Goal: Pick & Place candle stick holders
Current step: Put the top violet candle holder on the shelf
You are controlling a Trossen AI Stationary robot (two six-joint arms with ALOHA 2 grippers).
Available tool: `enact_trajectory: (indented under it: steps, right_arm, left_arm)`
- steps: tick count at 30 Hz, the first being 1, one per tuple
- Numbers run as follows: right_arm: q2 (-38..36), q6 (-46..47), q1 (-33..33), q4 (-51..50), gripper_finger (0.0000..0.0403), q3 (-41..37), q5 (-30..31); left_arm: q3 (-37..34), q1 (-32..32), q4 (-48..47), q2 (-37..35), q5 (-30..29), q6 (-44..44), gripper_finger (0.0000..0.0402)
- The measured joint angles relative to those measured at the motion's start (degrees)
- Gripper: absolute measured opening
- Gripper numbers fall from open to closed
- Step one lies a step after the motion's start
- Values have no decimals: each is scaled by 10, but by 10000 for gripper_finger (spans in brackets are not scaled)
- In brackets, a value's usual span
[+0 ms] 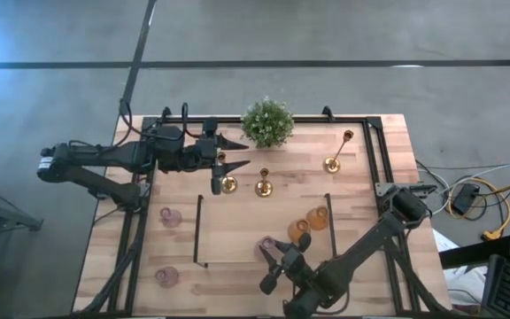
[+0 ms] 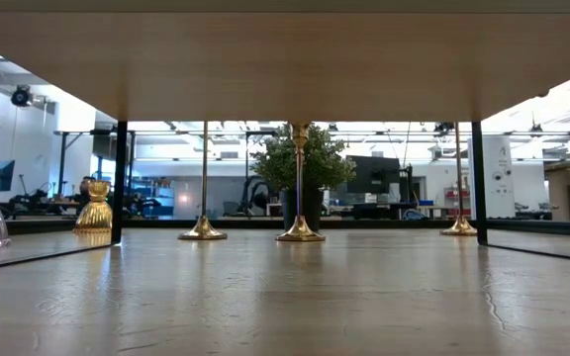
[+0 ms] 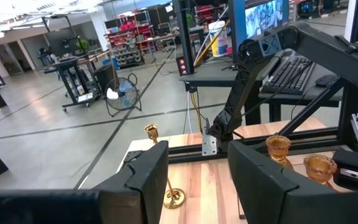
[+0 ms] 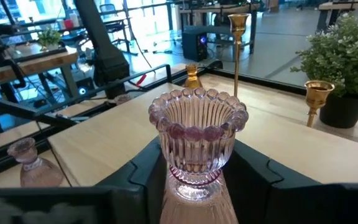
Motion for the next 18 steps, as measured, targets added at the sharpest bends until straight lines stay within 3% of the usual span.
enact_trajectory:
  steps: [5,18]
  right_arm:
    - [0,3,-3,0,168,0,-12]
    - [-2,-64,1,27,148,12,-1]
  left_arm:
    - [0,0,-3,0,0,0,172]
    - [0,0,-3,0,0,0,172]
